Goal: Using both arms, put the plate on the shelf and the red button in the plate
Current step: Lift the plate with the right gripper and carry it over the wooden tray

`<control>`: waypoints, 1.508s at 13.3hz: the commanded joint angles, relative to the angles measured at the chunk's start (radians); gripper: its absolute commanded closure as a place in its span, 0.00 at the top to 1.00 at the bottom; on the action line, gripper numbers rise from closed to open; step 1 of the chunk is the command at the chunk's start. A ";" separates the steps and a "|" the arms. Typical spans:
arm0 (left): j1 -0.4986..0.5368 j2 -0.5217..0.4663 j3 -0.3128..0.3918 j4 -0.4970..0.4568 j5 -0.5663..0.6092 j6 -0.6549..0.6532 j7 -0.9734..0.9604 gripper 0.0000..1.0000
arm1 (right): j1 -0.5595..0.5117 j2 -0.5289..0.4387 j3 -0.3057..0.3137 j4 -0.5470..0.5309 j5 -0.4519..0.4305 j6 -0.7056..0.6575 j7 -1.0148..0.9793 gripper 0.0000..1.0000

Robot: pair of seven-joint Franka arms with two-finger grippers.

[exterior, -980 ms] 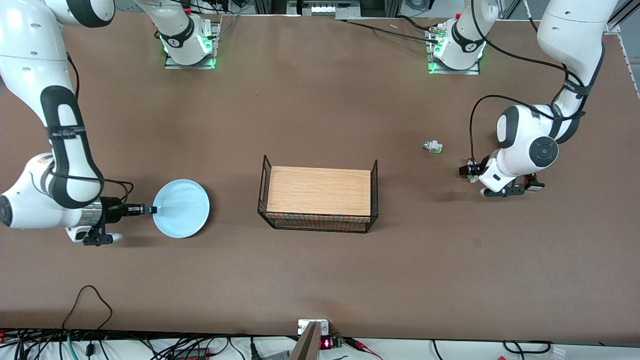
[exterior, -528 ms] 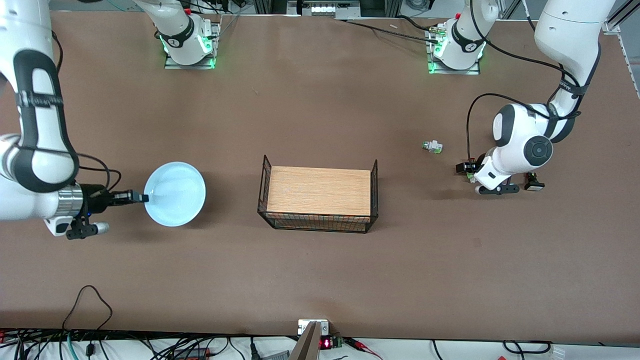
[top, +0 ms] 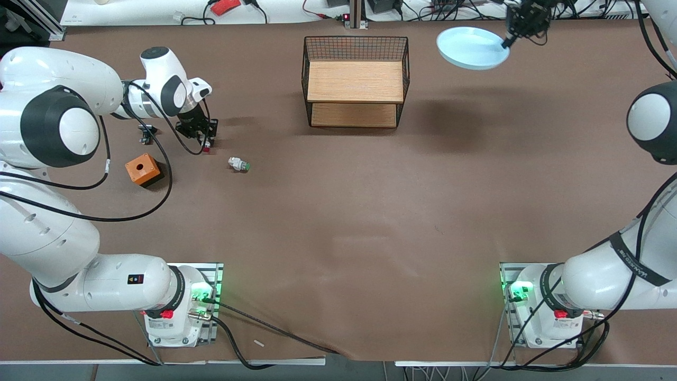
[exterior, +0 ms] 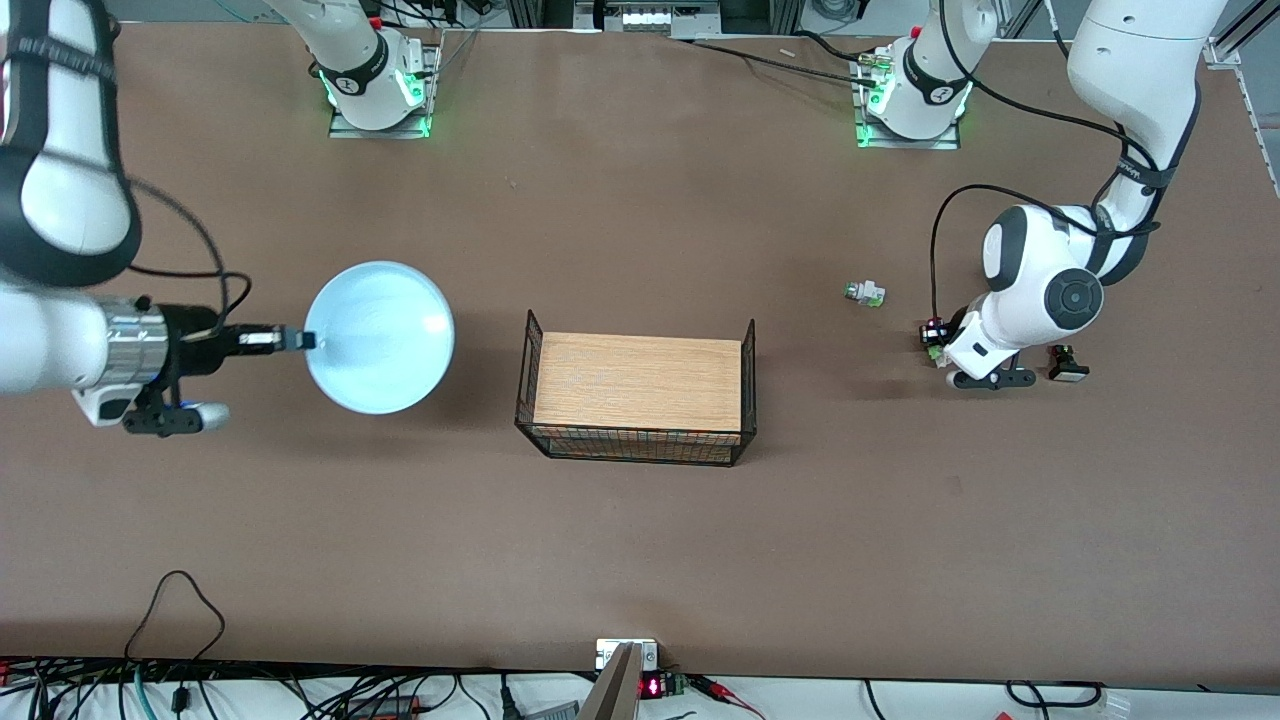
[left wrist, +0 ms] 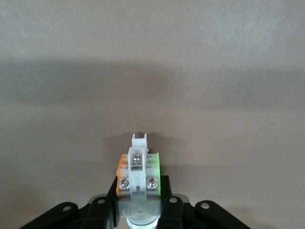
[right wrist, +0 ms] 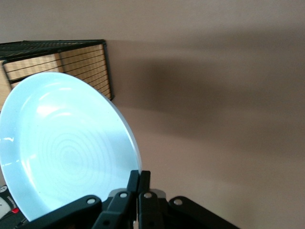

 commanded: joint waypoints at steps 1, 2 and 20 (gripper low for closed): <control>0.002 -0.075 -0.003 0.022 -0.011 -0.045 0.015 0.00 | 0.104 0.014 -0.005 0.077 -0.019 -0.039 0.154 0.00; -0.001 -0.101 -0.003 0.047 -0.013 -0.077 0.012 0.00 | 0.143 0.014 -0.006 0.096 -0.021 -0.038 0.207 0.00; -0.028 -0.149 -0.006 0.811 -0.004 -0.887 0.012 0.00 | 0.522 0.093 -0.006 0.006 -0.203 0.395 0.485 0.00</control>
